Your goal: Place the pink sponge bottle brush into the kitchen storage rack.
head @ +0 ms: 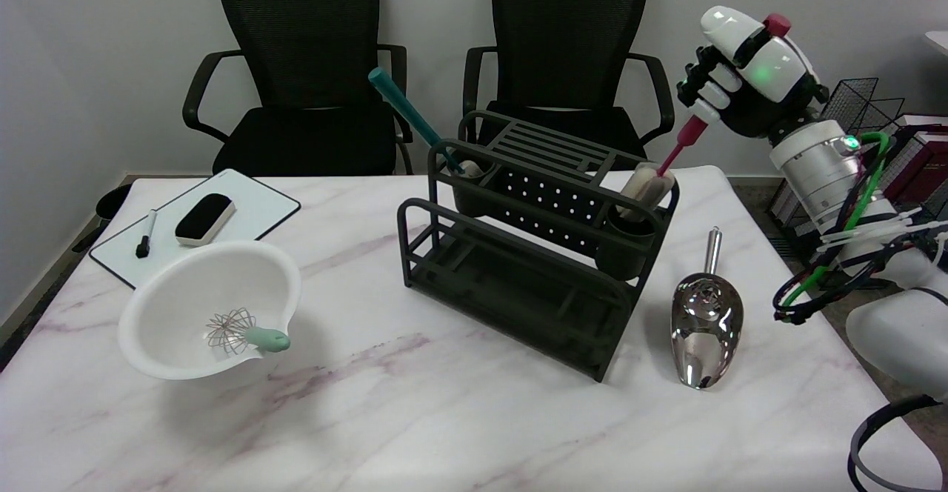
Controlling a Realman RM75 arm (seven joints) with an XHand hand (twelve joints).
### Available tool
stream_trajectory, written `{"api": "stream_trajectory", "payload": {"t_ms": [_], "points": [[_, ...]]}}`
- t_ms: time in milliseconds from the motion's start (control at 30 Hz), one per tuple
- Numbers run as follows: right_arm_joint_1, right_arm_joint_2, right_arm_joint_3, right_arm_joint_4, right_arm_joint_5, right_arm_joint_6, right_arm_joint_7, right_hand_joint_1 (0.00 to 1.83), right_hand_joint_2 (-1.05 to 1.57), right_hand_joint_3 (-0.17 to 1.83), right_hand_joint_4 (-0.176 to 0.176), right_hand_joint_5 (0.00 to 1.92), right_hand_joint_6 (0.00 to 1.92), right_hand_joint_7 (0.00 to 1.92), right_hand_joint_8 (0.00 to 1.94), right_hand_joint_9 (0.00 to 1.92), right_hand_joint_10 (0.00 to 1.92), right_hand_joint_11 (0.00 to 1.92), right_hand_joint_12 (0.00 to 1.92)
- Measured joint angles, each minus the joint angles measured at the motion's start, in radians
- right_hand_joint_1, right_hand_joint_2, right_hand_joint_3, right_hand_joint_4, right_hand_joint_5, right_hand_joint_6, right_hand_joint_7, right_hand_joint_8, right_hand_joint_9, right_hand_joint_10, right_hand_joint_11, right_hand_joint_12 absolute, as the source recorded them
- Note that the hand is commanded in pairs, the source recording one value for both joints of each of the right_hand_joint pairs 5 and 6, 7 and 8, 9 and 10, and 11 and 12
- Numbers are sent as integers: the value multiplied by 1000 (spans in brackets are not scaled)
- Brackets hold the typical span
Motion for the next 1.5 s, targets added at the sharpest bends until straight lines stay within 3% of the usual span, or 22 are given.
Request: {"api": "stream_trajectory", "payload": {"t_ms": [1333,1500], "points": [[23,8,-117,-140,1,114,38,951,1571,723,0,1920,1920,1920,1920,1920,1920,1920,1920],[34,11,-135,-151,2,118,39,941,1571,697,0,1920,1920,1916,1916,1920,1920,1828,1828]]}}
